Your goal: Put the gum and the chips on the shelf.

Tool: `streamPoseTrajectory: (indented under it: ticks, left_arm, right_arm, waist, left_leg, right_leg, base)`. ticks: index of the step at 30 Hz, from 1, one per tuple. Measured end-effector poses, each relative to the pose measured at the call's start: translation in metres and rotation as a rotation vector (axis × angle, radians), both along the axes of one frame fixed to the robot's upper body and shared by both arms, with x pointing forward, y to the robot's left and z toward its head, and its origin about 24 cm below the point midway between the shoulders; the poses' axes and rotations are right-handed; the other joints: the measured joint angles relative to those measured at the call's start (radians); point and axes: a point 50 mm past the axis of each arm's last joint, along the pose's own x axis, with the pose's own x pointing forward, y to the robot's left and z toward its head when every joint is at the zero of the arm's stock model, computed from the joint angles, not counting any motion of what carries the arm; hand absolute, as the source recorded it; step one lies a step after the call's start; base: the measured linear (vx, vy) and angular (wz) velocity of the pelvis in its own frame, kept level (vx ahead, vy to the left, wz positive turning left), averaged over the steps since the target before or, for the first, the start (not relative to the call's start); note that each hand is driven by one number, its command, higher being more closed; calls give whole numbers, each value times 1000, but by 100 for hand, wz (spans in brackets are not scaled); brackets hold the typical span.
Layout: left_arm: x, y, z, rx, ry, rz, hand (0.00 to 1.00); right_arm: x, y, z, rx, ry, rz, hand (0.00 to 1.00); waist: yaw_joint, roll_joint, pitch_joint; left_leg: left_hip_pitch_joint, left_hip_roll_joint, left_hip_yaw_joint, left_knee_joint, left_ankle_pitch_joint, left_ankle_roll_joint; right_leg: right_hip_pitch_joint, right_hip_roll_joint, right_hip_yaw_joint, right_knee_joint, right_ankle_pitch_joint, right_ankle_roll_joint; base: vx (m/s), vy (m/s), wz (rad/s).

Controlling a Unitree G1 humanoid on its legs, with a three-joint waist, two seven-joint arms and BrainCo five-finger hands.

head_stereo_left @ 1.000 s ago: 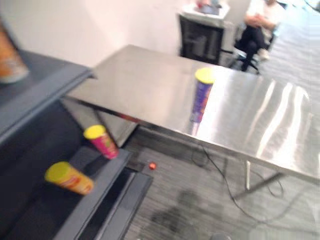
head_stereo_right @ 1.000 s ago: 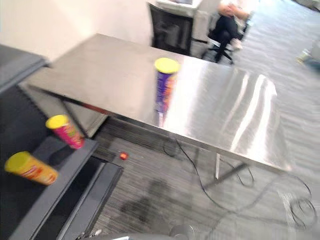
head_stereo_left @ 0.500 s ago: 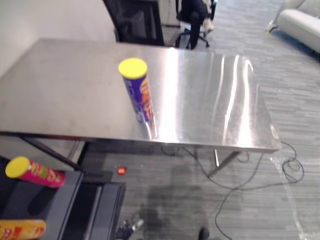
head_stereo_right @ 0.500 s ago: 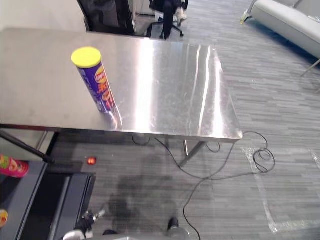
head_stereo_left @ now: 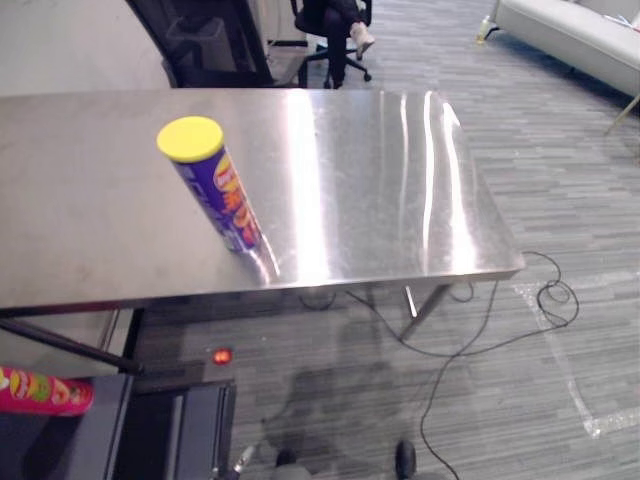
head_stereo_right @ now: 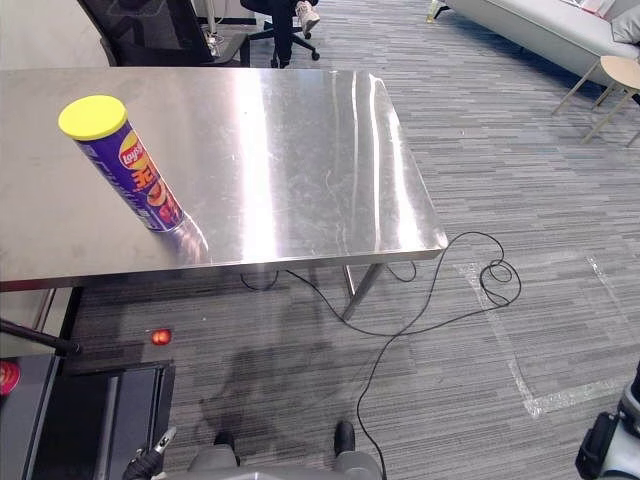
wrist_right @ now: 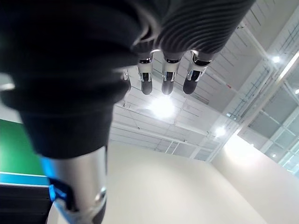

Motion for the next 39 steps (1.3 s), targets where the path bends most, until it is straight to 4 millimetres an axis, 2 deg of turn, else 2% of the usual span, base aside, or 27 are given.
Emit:
streamPoseTrajectory:
  ticks: [3,7,9,11,15,18,22,27,31,35,39]
  left_arm:
    - [-1,-1,0,-3,2,-1,0]
    - [-2,-1,0,-2,8,-32,0]
    - [-1,1,2,7,1,-70,0]
    - [2,2,2,11,1,-111,0]
    - [6,0,3,13,-1,-178,0]
    - [8,1,3,14,3,-228,0]
    - [7,3,4,15,6,-257,0]
    - [7,9,5,25,10,-264,0]
    - [6,9,5,18,28,-277,0]
    - [8,10,5,24,24,-283,0]
    - [12,12,7,32,12,-289,0]
  right_arm:
    - [-11,-9,-15,70,-7,-30,0]
    - [-4,-14,-42,140,97,-30,0]
    - [14,-11,-67,223,193,34,0]
    - [30,-8,-86,274,293,70,0]
    - [67,-9,-128,352,553,92,0]
    - [84,-2,-147,378,661,125,0]
    - [103,2,-156,417,721,148,0]
    - [122,12,-164,393,798,147,0]
    - [139,27,-158,347,819,149,0]
    - [147,39,-148,298,811,163,0]
    - [154,52,-142,239,813,165,0]
  waist:
    - [3,-5,-3]
    - [10,-24,-33]
    - [21,-43,-55]
    - [28,-50,-59]
    - [50,-51,-60]
    - [68,-51,-60]
    - [80,-64,-56]
    - [107,-98,-36]
    - [135,-123,-19]
    - [161,-141,-5]
    - [173,-156,12]
  left_leg:
    - [31,8,-26,-88,28,-15]
    - [37,4,-47,-139,54,-17]
    - [51,3,-49,-155,61,-19]
    - [48,-2,-62,-156,62,-18]
    - [40,-14,-77,-166,71,-14]
    - [32,-14,-90,-166,74,-13]
    - [15,-16,-103,-167,79,-13]
    - [-9,-18,-136,-183,100,-16]
    - [-39,-22,-164,-184,112,-16]
    - [-54,-25,-188,-185,119,-18]
    - [-65,-26,-200,-185,122,-21]
  right_leg:
    - [-6,12,-15,17,-25,1]
    - [-8,8,-38,33,-40,3]
    - [-8,8,-41,36,-41,2]
    - [-5,4,-49,35,-40,2]
    - [-6,-6,-62,35,-40,2]
    - [-8,-6,-70,35,-40,2]
    - [-16,-6,-84,35,-40,2]
    - [-27,-6,-114,35,-40,2]
    - [-40,-6,-138,35,-40,2]
    - [-40,-6,-149,35,-40,2]
    - [-44,-6,-155,35,-39,2]
  base:
    - [-39,-68,16]
    - [4,-12,17]
    - [89,3,9]
    - [48,13,16]
    - [18,30,13]
    - [-1,0,9]
    - [-22,1,10]
    - [-21,-7,20]
    - [-11,-3,19]
    - [6,1,18]
    - [-9,1,5]
